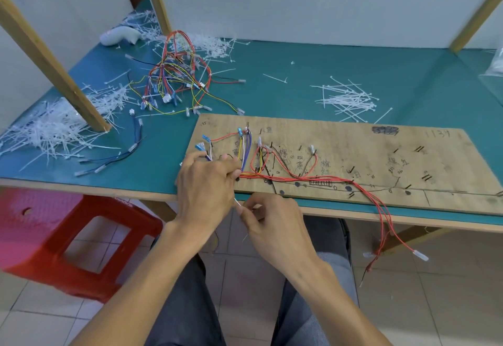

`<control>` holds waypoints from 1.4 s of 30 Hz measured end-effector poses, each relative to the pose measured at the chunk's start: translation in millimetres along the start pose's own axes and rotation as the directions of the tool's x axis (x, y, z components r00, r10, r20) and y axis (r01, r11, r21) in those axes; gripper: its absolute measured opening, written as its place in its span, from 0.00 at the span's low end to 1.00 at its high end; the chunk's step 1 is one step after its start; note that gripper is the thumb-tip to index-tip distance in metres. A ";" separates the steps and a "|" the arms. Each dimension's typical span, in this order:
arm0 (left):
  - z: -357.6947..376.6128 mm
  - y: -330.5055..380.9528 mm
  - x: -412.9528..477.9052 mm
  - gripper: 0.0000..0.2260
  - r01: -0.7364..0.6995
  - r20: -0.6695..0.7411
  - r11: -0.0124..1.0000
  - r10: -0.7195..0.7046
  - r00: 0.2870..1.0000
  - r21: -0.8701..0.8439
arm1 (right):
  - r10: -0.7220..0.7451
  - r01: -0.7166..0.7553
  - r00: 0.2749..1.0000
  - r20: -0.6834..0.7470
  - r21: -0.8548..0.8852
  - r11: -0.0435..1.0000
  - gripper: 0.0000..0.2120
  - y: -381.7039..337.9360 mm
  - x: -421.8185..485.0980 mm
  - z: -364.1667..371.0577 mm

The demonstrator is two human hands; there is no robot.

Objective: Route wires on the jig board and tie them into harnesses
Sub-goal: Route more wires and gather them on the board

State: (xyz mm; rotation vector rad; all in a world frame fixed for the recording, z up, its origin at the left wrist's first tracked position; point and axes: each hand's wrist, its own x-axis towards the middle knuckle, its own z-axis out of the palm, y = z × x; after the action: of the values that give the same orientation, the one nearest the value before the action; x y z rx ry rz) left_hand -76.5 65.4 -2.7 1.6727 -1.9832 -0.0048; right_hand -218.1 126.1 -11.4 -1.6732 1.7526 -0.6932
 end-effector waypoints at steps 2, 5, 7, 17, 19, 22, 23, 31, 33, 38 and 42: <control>-0.7 -2.6 5.1 0.04 0.031 0.031 0.999 -0.031 0.999 -0.023 | 0.003 -0.004 1.000 0.022 0.023 1.000 0.08 -0.9 1.0 -1.6; 1.9 -5.3 4.0 0.06 0.042 0.034 0.999 -0.041 0.999 -0.028 | 0.002 -0.002 0.998 0.055 -0.003 1.000 0.11 1.1 -1.1 -4.4; 3.0 -4.9 2.2 0.07 0.008 0.013 0.999 -0.007 1.000 -0.033 | 0.000 0.003 0.997 0.077 -0.036 0.999 0.13 3.5 -6.8 -5.5; -2.4 -11.6 -0.4 0.10 -0.192 -0.031 0.981 0.191 0.981 -0.040 | 0.073 -0.077 0.993 0.097 0.033 0.996 0.13 10.8 -15.1 -19.2; -3.8 -15.0 -4.1 0.10 -0.200 -0.011 0.978 0.199 0.980 -0.064 | 0.089 -0.093 0.992 0.084 0.048 0.994 0.13 14.0 -18.0 -26.3; -4.3 -16.8 -7.2 0.08 -0.190 0.018 0.980 0.192 0.981 -0.061 | 0.071 -0.071 0.997 0.041 0.016 0.997 0.14 14.2 -16.3 -42.4; -4.8 -15.7 -8.1 0.08 -0.184 0.022 0.981 0.185 0.982 -0.055 | 0.058 -0.058 0.998 0.032 0.002 0.998 0.14 13.1 -13.8 -47.9; 10.4 -17.5 -6.4 0.05 -0.213 -0.099 0.973 0.204 0.974 -0.094 | 0.058 -0.058 0.998 0.000 -0.041 0.997 0.14 18.0 7.7 -74.3; 13.4 -17.2 -8.3 0.05 -0.222 -0.128 0.969 0.207 0.970 -0.113 | 0.057 -0.058 0.998 -0.021 -0.065 0.996 0.13 22.0 9.9 -75.4; 12.0 -20.1 -18.8 0.10 -0.292 -0.100 0.942 0.279 0.955 -0.165 | 0.083 -0.086 0.996 -0.042 -0.067 0.994 0.14 33.6 8.9 -79.1; 7.9 -19.7 -23.0 0.14 -0.275 0.000 0.952 0.277 0.961 -0.135 | 0.067 -0.083 0.991 -0.113 -0.147 0.986 0.10 39.6 10.0 -90.9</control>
State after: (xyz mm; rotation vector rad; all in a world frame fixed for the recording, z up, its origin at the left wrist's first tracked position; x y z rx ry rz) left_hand -59.7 79.2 -25.2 1.3055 -2.1648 -0.0514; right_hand -312.0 115.0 20.3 -1.6860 1.9775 -0.6400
